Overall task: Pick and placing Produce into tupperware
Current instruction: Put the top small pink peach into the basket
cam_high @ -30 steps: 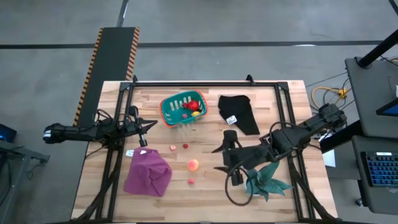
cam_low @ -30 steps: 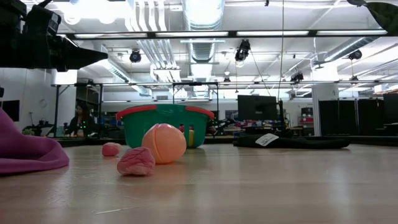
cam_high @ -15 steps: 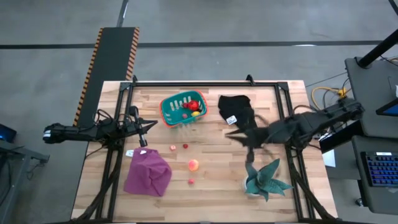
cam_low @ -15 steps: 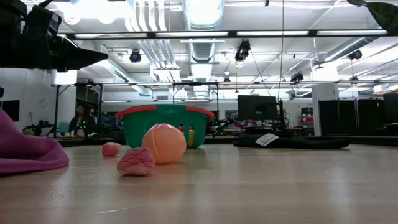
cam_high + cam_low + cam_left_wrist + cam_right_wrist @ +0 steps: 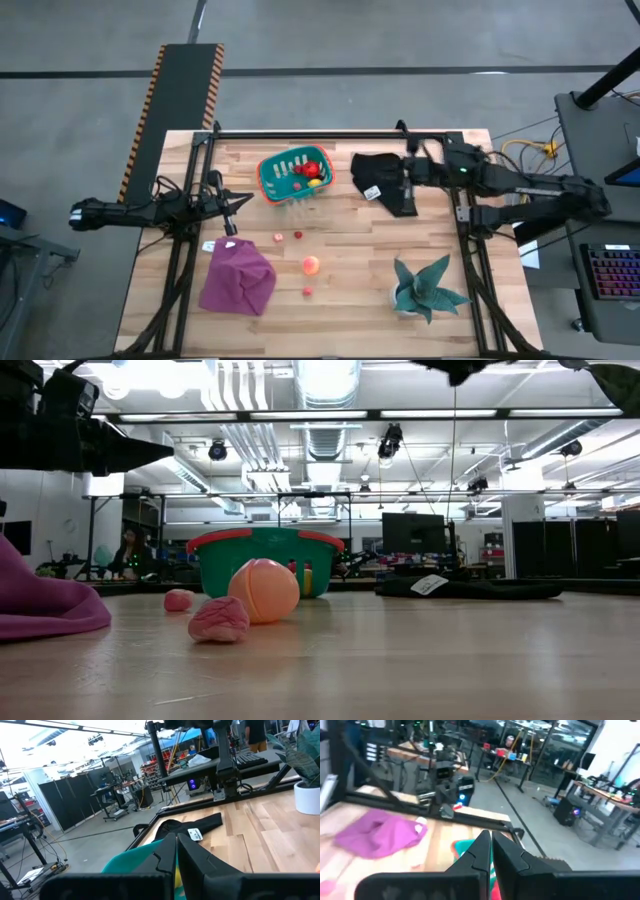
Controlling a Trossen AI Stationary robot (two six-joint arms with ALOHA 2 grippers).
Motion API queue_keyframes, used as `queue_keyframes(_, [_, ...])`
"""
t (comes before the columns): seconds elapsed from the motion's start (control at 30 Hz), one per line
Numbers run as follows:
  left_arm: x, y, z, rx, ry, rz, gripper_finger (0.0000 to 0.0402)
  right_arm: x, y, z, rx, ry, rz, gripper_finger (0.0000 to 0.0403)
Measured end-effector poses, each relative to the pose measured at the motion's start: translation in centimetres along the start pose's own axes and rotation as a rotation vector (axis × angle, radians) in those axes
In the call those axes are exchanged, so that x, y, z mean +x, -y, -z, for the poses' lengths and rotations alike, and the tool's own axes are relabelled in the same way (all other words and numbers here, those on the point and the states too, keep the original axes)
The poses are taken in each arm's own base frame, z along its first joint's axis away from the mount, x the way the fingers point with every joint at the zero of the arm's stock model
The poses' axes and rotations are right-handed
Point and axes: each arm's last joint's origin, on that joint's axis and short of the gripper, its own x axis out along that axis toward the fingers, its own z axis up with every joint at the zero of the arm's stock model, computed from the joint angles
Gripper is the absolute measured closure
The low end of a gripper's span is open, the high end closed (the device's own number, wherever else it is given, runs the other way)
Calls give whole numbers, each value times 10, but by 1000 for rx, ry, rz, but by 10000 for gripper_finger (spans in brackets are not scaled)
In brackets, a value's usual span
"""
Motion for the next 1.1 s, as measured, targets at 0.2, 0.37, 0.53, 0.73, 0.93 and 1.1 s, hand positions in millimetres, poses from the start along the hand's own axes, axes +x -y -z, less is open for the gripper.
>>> queue_keyframes(0.2, [0, -1, 0, 9, -8, -24, 400, -42, -13, 21, 86, 4, -66, 394])
queue_keyframes(0.37, [0, -1, 0, 27, -15, -42, 400, -52, -26, 57, 154, -5, -91, 394])
queue_keyframes(0.53, [0, -1, 0, 25, -15, -43, 400, -50, -38, 93, 191, -26, -139, 394])
queue_keyframes(0.73, [0, -1, 1, 19, -17, -44, 400, -56, -45, 113, 193, -8, -175, 394])
queue_keyframes(0.93, [0, -1, 0, 18, -17, -48, 400, -71, -53, 118, 226, 68, -223, 394])
queue_keyframes(1.1, [0, -2, 0, 19, -19, -53, 400, -80, -62, 127, 236, 56, -218, 394])
